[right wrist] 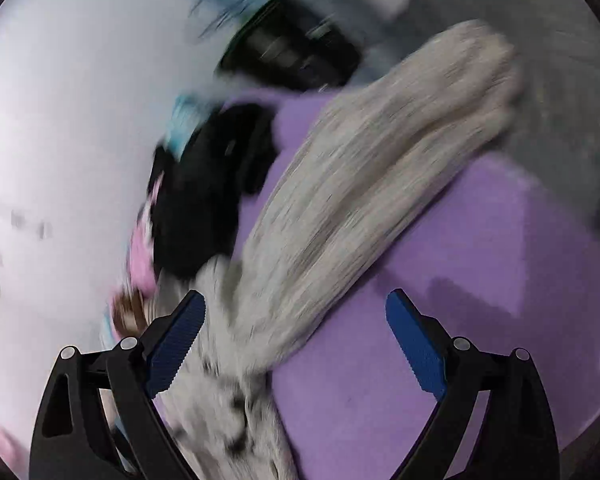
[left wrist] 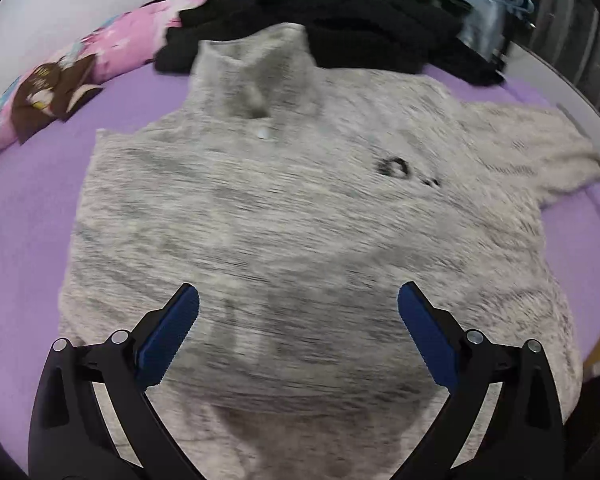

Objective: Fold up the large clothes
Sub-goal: 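Grasp the cuff of the other sleeve with the right gripper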

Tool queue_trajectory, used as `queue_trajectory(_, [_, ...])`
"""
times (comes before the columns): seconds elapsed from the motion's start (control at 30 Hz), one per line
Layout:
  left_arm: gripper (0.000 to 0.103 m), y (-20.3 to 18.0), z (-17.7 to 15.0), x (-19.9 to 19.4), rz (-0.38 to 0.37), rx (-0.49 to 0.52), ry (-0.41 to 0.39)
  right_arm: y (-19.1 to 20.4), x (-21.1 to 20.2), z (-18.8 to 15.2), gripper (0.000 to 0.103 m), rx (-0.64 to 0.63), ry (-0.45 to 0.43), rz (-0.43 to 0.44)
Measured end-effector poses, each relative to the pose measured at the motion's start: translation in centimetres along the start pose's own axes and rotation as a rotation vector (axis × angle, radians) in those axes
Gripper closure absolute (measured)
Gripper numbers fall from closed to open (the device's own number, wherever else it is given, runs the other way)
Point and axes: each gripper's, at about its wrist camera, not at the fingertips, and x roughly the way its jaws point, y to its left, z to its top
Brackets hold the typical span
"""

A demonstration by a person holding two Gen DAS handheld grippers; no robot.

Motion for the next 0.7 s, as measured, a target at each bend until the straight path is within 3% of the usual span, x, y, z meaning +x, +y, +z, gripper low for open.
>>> queue_trajectory(0.17, [0.007,-2.1,-0.2,0.2,-0.014,0.018,0.004,-4.3,-1.7,4.5,0.013,0.149,-0.114,0.0])
queue_trajectory(0.23, [0.007,-2.6,-0.2,0.4,-0.018,0.025,0.013,-6.0,-1.9,5.8,0.013,0.199,-0.135,-0.044])
queue_trajectory(0.33, [0.007,-3.1,-0.1,0.5,-0.02,0.025,0.014,-7.9,-1.4,6.5,0.015,0.255,-0.129,-0.08])
queue_trajectory(0.7, [0.007,-4.0,-0.4,0.9,-0.024,0.048,0.028,-9.6,0.1,8.2,0.02,0.321,-0.122,-0.043])
